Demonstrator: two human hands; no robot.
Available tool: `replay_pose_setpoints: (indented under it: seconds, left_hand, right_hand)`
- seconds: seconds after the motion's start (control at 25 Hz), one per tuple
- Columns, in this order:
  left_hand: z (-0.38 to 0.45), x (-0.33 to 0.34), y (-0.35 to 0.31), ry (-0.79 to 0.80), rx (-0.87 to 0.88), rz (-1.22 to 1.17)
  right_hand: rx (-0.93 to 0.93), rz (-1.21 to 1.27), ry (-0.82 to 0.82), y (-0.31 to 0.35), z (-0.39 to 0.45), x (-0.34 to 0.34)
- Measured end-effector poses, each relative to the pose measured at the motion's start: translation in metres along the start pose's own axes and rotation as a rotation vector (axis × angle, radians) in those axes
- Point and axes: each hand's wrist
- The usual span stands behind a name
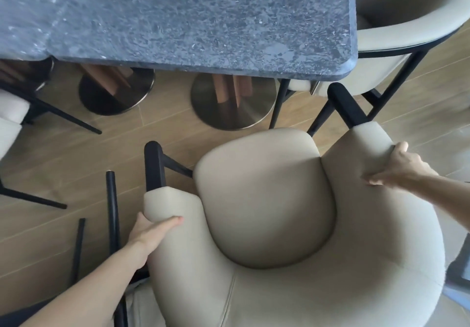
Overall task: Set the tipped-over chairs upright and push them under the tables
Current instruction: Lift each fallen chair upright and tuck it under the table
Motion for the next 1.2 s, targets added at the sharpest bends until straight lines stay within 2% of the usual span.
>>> replay_pose_setpoints:
  seconds: [0.28,0.6,0.76,0.96,1.2]
  left_hand:
    - [0.024,-0.044,-0.004,0.105,0.131,0.031]
    - [0.055,-0.114,-0.102,0.071,0.384,0.23]
    - [0.083,-0.136,-0.127,0.097,0.394,0.281]
    - [0.124,-0.152,-0.135,0.109,0.346,0.221]
    - [0.143,-0.141,-0.156,0.08,0.353,0.201]
  right_hand:
    - [0.097,0.003,-0.05,-0.002,-0.067,-0.012]
    - [0.241,0.204,0.039,0.018,-0.13,-0.005]
    - [0.25,0.227,0.075,0.059,-0.124,0.007]
    - [0.226,0.248,0.088,0.111,-0.102,0.008]
    - [0.228,0.188,0.041,0.125,-0.085,0.017]
Point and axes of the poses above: each hand's wrist, its own z-axis towards the middle knuckle, its own x-axis out of the palm, y = z × x, and after that the axes turned 11 degrees about -y, right-handed
